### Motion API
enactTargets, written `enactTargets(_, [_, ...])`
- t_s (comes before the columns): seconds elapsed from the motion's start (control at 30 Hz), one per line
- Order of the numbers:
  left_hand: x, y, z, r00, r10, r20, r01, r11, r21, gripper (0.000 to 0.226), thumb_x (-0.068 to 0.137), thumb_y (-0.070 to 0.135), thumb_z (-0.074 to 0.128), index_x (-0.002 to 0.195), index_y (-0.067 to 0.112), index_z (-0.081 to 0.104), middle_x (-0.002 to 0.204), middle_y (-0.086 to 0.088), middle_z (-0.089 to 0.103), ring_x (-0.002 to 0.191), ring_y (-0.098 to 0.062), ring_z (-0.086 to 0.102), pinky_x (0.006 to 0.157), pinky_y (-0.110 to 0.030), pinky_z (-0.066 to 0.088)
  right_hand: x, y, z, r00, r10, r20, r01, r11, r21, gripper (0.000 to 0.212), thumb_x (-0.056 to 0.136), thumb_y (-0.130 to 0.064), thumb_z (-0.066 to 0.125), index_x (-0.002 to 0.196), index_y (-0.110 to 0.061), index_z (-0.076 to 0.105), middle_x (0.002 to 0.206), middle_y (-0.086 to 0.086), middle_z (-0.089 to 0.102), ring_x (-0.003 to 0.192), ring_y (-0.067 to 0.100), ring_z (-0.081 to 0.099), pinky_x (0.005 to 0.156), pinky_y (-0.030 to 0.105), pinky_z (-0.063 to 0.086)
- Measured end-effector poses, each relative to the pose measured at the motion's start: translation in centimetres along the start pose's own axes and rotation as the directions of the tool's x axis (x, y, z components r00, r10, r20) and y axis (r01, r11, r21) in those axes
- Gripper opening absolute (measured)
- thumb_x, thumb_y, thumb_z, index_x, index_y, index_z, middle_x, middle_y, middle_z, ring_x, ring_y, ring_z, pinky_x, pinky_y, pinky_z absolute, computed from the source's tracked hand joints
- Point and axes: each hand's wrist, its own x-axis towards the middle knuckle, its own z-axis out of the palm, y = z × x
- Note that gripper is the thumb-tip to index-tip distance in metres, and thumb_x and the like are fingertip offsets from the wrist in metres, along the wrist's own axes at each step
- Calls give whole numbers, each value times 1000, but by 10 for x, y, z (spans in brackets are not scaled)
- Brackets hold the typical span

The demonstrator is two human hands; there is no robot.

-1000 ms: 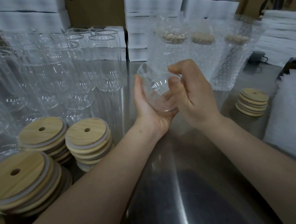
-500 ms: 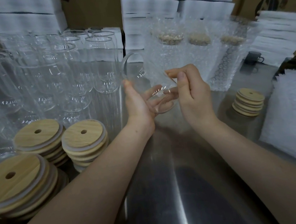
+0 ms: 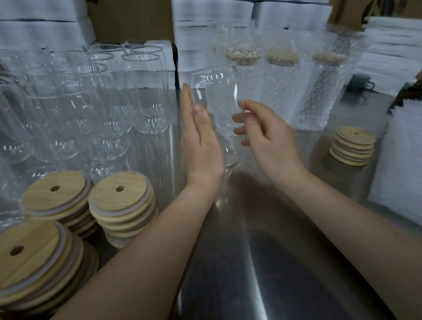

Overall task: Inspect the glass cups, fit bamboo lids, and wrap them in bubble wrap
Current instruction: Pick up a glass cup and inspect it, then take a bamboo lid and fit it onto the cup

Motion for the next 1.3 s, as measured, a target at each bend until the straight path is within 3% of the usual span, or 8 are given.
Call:
enactTargets(0.1, [2,-2,-1,998,-58,8,58,998,-28,62,94,45,28,153,25,27,156,-3,37,138,-12,42,116,-40,33,0,4,1,998,40,41,-40,999,-13,36,85,-28,39,117,-35,53,102,-14,67,96,12,67,93,47,53])
enactTargets(0.27, [3,-3,-2,993,-115,40,116,993,-15,63,91,48,30,149,24,35,150,0,45,136,-15,44,117,-41,31,-1,6,0,993,96,72,-95,995,-24,39,82,-26,38,115,-39,51,103,-17,66,88,3,67,91,46,54])
enactTargets(0.5, [5,-5,-2,995,-95,6,95,994,-58,45,89,43,32,128,25,46,129,8,55,116,-5,55,99,-23,40,-3,2,-2,989,112,100,-106,993,-59,38,81,-22,38,105,-50,46,112,-12,67,91,5,67,89,46,55])
enactTargets(0.6, [5,-6,-2,995,-99,-17,98,994,-55,40,91,43,30,124,29,46,119,15,57,114,-2,55,91,-19,38,-3,2,-3,990,89,112,-80,993,-82,39,83,-18,39,107,-47,44,115,-9,68,91,10,67,89,45,54])
enactTargets(0.87, [3,-8,1,998,-46,-41,46,999,-21,41,93,39,28,125,22,47,109,22,56,106,3,56,93,-19,41,3,10,-12,988,55,148,-21,975,-223,32,91,-8,48,115,-29,52,108,-7,68,94,13,66,88,35,52])
enactTargets(1.07, [0,-4,0,998,-44,-51,44,999,-1,48,92,38,27,130,17,47,118,4,57,108,-5,56,91,-15,39,14,5,-33,981,25,-194,-113,884,-453,25,88,-8,49,106,-15,65,100,5,71,96,29,64,84,38,48])
enactTargets(1.2, [-3,1,0,997,-61,-44,59,997,-47,44,89,37,34,128,18,44,118,8,53,118,-14,52,99,-23,39,23,12,-60,938,-1,-346,-245,703,-667,35,87,-13,50,121,-11,61,124,14,61,118,35,53,102,44,35])
enactTargets(1.3, [-6,5,-1,1000,-16,-4,16,999,-40,57,90,38,43,141,14,36,129,7,46,125,-9,45,105,-18,36,26,21,-72,911,108,-398,-389,548,-741,48,86,-19,54,133,-8,49,143,22,42,133,40,36,110,46,22])
